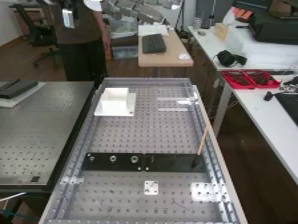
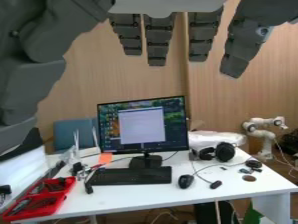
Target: Grab the smaller nut and place it in the white container
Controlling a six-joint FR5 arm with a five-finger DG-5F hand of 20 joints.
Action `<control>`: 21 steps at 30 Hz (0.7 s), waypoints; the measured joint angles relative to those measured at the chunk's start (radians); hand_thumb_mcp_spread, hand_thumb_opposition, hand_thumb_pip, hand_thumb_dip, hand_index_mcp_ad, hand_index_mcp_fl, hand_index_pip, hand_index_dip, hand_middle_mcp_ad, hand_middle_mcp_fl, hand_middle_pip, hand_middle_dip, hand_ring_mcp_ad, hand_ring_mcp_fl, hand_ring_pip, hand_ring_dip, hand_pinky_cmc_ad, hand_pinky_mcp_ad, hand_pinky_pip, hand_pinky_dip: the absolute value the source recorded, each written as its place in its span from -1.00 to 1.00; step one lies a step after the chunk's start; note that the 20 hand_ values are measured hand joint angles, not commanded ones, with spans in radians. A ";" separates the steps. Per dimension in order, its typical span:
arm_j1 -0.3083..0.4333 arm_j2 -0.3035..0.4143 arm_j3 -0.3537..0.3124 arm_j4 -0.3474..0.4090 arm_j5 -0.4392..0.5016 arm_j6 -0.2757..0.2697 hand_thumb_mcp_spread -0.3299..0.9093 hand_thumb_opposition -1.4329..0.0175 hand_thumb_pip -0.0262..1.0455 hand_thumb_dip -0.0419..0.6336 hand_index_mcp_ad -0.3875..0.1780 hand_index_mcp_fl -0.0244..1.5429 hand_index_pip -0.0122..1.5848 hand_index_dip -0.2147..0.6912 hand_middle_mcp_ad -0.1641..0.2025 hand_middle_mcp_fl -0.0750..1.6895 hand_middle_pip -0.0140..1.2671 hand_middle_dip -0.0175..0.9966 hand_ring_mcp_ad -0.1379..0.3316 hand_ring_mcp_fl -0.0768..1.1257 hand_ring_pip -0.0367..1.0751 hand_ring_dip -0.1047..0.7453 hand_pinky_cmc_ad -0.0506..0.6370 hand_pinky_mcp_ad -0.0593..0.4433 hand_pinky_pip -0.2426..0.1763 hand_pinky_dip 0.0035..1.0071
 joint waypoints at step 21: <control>-0.082 0.048 -0.176 0.083 -0.137 -0.019 -0.15 0.02 -0.07 -0.85 0.33 -0.97 -0.90 -0.14 0.11 -0.90 -0.75 -0.62 0.45 -0.88 -0.75 -0.57 0.44 0.54 -0.28 -0.59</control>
